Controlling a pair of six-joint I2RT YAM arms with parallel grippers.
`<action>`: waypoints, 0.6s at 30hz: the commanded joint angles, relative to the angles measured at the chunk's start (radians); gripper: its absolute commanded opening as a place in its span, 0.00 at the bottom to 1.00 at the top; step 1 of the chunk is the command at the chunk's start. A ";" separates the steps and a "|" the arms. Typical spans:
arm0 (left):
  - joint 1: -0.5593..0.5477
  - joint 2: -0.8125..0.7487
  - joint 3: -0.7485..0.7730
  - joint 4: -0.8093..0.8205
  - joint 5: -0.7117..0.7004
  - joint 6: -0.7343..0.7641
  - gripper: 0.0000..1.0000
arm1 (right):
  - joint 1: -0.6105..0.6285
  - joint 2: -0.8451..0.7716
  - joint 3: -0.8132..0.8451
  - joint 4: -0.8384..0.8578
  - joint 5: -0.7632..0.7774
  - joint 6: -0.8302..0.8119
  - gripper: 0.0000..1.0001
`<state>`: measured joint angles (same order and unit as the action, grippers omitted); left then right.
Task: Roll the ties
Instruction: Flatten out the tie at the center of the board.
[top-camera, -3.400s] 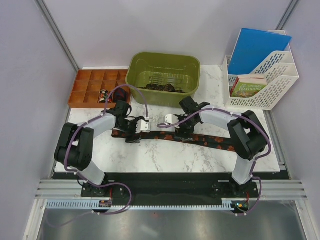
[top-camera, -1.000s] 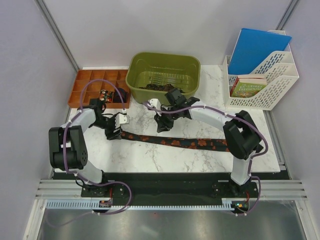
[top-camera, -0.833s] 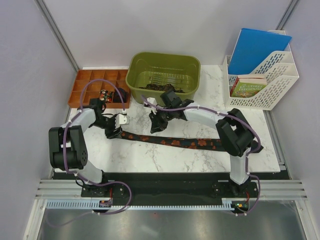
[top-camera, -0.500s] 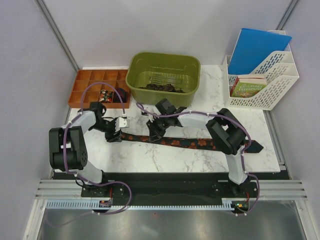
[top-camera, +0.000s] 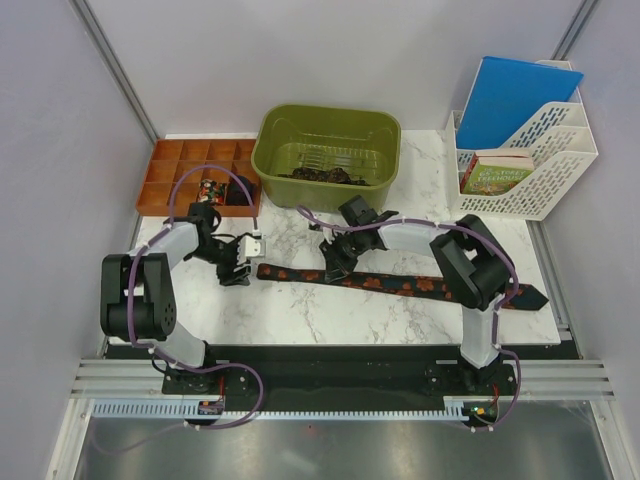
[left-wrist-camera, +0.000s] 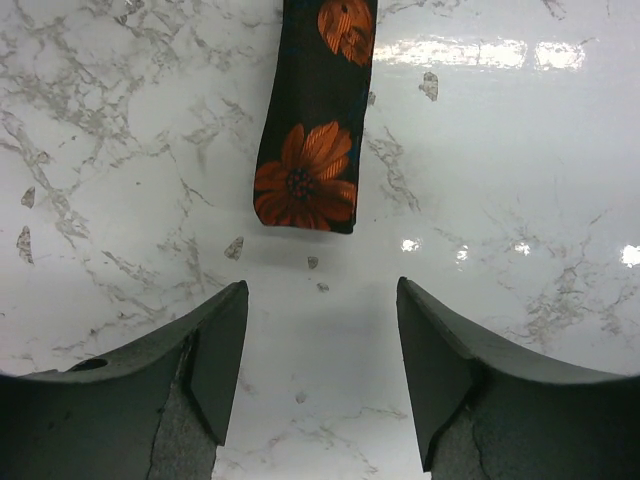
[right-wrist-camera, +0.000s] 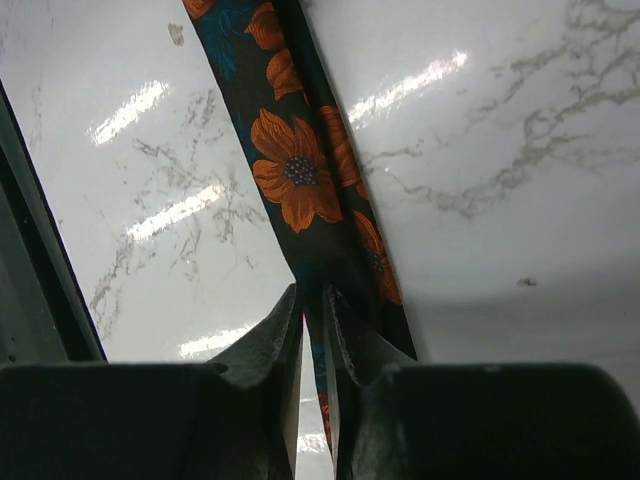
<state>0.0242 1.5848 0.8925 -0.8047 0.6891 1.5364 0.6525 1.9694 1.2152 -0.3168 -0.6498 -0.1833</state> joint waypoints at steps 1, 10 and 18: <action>-0.013 -0.017 -0.003 0.038 0.050 -0.036 0.68 | -0.008 -0.053 -0.028 -0.090 0.001 -0.100 0.24; -0.099 -0.005 0.011 0.062 0.075 -0.076 0.68 | -0.008 -0.126 0.079 -0.125 -0.074 -0.065 0.42; -0.129 0.010 -0.015 0.111 0.036 -0.091 0.60 | 0.007 -0.006 0.136 -0.090 -0.064 -0.013 0.29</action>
<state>-0.0967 1.5883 0.8894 -0.7406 0.7136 1.4796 0.6441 1.9083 1.3117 -0.4400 -0.6922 -0.2283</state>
